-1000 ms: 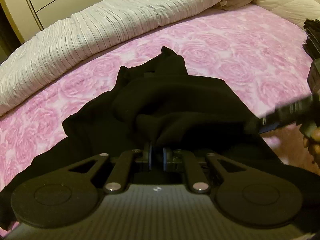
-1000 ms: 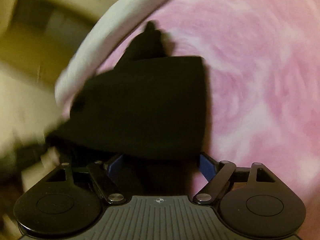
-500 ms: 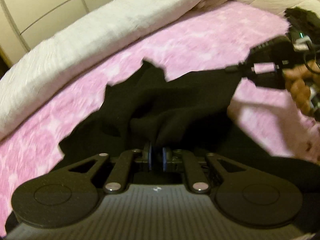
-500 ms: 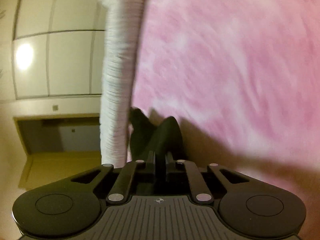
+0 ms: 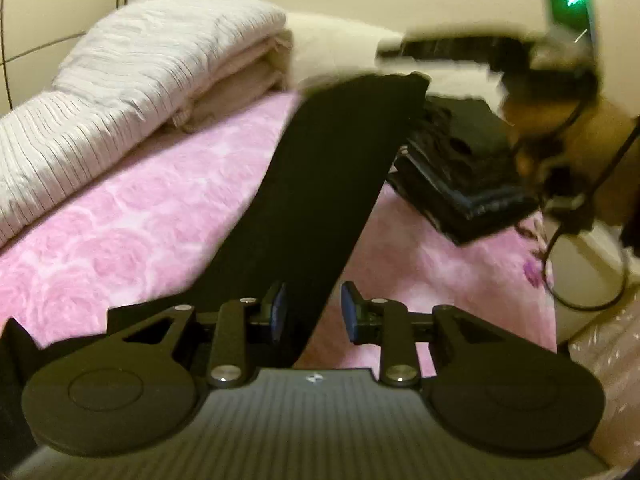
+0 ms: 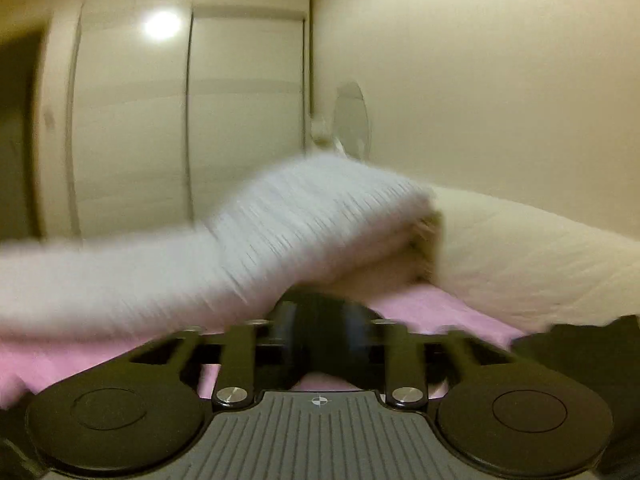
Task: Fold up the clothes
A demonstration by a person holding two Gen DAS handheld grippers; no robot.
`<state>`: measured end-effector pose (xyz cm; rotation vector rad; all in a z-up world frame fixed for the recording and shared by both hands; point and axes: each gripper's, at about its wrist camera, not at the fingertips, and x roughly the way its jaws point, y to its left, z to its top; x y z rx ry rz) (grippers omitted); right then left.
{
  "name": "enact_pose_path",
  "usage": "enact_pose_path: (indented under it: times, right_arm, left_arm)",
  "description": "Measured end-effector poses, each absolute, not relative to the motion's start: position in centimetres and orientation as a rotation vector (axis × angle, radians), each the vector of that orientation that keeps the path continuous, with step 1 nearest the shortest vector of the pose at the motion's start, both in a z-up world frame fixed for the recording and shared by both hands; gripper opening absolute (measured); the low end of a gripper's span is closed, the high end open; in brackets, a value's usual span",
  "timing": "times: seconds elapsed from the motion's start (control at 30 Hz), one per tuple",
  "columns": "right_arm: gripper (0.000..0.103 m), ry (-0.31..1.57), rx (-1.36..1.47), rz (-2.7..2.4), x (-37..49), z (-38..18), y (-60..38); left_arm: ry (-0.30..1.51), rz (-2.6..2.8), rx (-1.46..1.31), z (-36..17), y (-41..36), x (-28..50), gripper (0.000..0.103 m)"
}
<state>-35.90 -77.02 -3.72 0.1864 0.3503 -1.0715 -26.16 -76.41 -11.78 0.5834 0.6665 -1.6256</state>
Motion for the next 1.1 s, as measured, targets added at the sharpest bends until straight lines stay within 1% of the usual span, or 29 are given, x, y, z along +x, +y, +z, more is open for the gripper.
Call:
enact_pose_path:
  times: [0.1,0.2,0.37,0.47,0.57,0.6,0.73,0.83,0.97,1.1]
  right_arm:
    - [0.059,0.457,0.412,-1.051,-38.0,-9.8,-78.8]
    - [0.059,0.491,0.617,-1.063,-40.1,-14.2,-78.4]
    - [0.059,0.542,0.790,-1.000,-41.9,-17.1,-77.1]
    - [0.060,0.560,0.836,-1.020,-42.3,-17.8,-78.1]
    - [0.060,0.571,0.762,-0.987,-42.2,-16.6,-79.9]
    - [0.060,0.572,0.716,-0.948,-41.7,-15.8,-80.4]
    - [0.060,0.649,0.591,-0.648,-36.5,-14.4,-82.6]
    - [0.060,0.748,0.506,-0.376,-30.8,-14.9,-83.7]
    - [0.060,0.841,0.376,-0.121,-23.3,-17.1,-83.7]
    - [0.060,0.862,0.379,-0.010,-16.9,-19.0,-82.9]
  left_arm:
    - [0.741,-1.551,0.662,-14.1,-74.9,-25.1,0.025]
    - [0.800,-1.449,0.742,-16.4,-73.2,-23.4,0.025]
    - [0.872,-1.281,0.798,-18.8,-71.4,-19.5,0.025]
    - [0.863,-1.237,0.792,-18.9,-71.6,-18.2,0.027]
    - [0.832,-1.211,0.798,-18.5,-72.2,-16.8,0.029]
    - [0.823,-1.203,0.799,-18.3,-72.0,-16.2,0.031]
    - [0.769,-1.151,0.817,-17.8,-71.9,-12.6,0.034]
    - [0.748,-1.078,0.819,-18.0,-71.6,-8.7,0.035]
    - [0.728,-0.976,0.816,-18.1,-70.1,-3.2,0.037]
    - [0.707,-0.921,0.827,-18.0,-67.8,1.9,0.040]
